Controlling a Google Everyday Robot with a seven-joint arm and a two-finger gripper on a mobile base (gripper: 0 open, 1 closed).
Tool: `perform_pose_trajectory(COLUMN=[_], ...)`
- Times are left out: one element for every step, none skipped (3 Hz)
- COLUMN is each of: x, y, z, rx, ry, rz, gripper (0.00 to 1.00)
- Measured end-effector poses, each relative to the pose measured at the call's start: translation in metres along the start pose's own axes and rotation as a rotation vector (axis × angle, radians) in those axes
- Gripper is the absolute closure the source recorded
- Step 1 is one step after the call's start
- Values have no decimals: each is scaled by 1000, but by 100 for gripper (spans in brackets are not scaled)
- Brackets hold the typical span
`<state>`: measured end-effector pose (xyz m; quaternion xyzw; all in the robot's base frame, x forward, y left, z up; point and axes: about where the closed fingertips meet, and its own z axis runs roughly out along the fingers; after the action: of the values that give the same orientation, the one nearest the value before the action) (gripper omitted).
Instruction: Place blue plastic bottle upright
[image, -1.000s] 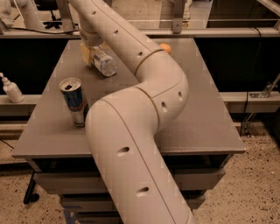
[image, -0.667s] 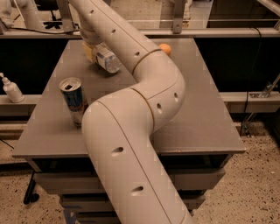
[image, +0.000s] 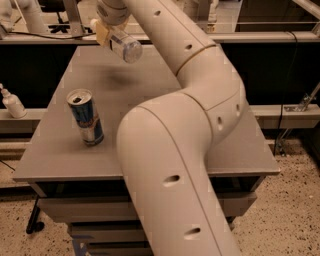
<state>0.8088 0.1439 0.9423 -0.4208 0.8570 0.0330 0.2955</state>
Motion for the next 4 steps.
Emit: perform_pose_trajectory(x=[0, 15, 29, 54], y=[-19, -18, 15, 55], z=[-66, -139, -166, -154], rx=[-10, -15, -72, -132], ry=[-189, -367, -495, -596], rz=[34, 46, 21, -34], gripper=[100, 100, 100, 100])
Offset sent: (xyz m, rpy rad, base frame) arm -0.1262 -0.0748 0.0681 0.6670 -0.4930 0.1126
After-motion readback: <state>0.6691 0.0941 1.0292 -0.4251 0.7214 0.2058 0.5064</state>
